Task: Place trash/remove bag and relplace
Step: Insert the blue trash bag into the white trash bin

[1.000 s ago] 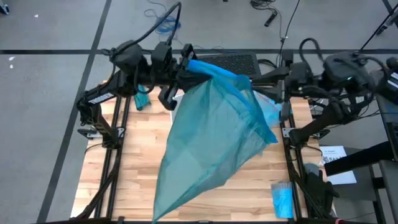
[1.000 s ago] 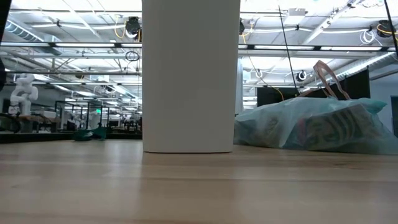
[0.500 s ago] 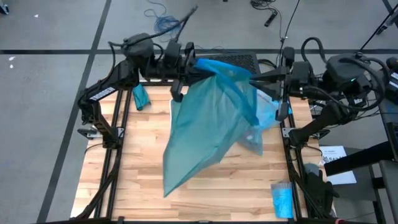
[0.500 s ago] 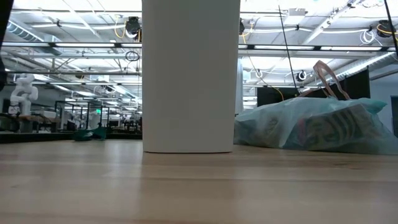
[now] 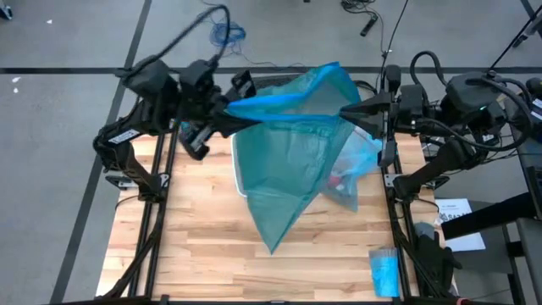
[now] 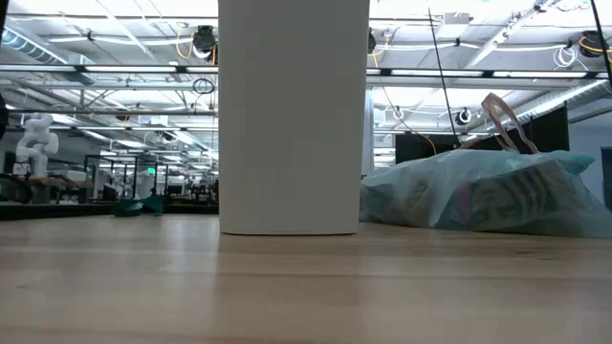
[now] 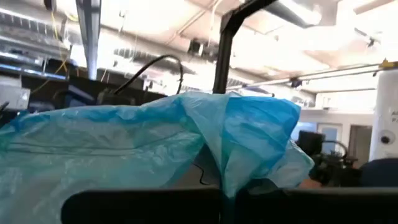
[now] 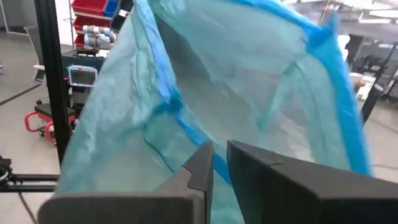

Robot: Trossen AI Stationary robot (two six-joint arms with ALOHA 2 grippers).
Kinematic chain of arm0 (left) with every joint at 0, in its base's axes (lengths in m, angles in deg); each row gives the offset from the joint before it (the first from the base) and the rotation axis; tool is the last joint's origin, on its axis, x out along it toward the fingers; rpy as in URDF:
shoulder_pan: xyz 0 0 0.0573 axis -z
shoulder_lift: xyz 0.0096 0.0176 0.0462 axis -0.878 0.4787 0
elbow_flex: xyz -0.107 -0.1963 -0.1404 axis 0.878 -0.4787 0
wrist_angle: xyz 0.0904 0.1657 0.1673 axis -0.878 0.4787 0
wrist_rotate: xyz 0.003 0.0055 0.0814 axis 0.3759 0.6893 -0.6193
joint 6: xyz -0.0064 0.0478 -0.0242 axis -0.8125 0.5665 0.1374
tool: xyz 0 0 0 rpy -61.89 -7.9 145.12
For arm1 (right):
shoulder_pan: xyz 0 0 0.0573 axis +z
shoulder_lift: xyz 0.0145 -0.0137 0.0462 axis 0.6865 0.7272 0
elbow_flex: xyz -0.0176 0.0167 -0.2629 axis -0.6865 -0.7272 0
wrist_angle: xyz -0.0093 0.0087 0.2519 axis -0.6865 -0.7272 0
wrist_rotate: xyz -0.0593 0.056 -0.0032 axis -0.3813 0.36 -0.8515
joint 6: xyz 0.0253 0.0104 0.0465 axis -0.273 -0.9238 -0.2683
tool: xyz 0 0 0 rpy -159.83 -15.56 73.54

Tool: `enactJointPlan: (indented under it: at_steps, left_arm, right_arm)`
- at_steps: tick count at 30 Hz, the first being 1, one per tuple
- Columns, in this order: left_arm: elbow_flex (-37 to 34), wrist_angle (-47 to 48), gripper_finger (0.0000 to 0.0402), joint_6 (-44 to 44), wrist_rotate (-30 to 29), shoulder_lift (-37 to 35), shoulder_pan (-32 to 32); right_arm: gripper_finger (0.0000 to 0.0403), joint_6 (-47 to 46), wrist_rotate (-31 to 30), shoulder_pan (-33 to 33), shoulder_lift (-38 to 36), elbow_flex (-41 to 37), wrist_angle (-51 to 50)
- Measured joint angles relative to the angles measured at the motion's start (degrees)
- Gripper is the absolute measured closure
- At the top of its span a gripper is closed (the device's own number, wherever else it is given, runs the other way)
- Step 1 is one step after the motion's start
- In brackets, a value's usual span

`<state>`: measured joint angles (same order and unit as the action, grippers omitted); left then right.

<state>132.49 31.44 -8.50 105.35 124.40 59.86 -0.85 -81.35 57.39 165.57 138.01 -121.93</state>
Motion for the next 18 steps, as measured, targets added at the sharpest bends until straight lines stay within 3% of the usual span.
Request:
enactJointPlan:
  at_steps: [8,18]
  left_arm:
    - [0.40,-0.05,0.0402,-0.42,-0.83,0.07,-0.24]
    - [0.38,-6.13,0.0402,-10.52,2.95,1.31,-0.45]
  right_arm:
    - [0.0364,3.27,-0.01,-0.02,-0.05,0.00,3.74]
    - [0.0365,4.97,-0.29,-0.53,-0.40,0.00,4.98]
